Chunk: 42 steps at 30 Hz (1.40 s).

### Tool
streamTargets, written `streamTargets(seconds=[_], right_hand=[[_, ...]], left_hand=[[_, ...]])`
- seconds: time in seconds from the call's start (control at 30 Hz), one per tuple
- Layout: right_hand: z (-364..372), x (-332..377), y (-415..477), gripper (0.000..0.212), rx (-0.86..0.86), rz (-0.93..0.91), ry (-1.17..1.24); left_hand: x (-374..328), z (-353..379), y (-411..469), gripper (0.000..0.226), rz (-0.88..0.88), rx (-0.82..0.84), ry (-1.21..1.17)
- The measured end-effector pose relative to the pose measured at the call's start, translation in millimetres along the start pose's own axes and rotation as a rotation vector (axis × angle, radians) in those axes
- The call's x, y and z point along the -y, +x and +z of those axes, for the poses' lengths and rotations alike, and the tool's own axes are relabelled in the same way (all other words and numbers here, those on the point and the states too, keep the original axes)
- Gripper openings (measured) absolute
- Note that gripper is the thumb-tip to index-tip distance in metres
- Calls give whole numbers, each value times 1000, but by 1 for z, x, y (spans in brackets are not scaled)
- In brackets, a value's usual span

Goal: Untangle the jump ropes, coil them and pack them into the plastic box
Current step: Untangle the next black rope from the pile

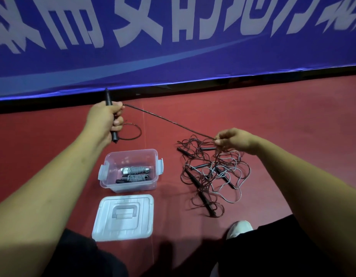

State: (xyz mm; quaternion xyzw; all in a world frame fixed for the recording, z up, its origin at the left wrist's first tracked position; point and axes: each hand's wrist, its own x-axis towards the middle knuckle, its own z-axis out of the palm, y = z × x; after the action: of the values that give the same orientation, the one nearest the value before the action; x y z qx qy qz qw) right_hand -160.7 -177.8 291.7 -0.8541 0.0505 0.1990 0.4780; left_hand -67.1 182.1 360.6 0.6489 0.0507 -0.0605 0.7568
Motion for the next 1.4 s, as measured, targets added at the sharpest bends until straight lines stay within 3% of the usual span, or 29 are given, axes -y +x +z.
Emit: streamTargets(seconds=[0.1,0.17,0.3,0.4,0.53,0.63,0.7,0.77,0.87,1.0,1.23,1.4], right_hand=[[-2,-7,0,10,-1,31,-83],[1,-15,2,17,-14,67,-183],[8,6,3,19,-138,-36,-158],[22,48,-1,19,-176,-222,-199],[48,101,-10,18,-157,-392,-198],[55,125,-16,19,-196,-476,-168],[55,129,-19,20,-186,-496,-106],[54,119,-19,18,-103,-469,-38],[44,85,-11,18,61,-360,100],[29,46,-2,13,133,-181,223],[15,11,8,22,125,-38,-10],[10,-7,6,20,19,33,-157]], left_hand=[[8,-9,6,22,-29,-84,-40],[14,-11,9,24,-66,-142,4],[23,-13,6,9,-47,-151,554],[19,4,-12,19,66,27,742],[16,43,-50,20,84,421,580],[16,52,-58,23,134,585,668],[15,50,-54,25,216,539,690],[12,49,-50,26,244,434,569],[5,44,-45,28,156,311,259],[7,30,-38,28,77,213,167],[5,6,-14,30,18,-32,80],[8,-6,0,30,-82,-102,72]])
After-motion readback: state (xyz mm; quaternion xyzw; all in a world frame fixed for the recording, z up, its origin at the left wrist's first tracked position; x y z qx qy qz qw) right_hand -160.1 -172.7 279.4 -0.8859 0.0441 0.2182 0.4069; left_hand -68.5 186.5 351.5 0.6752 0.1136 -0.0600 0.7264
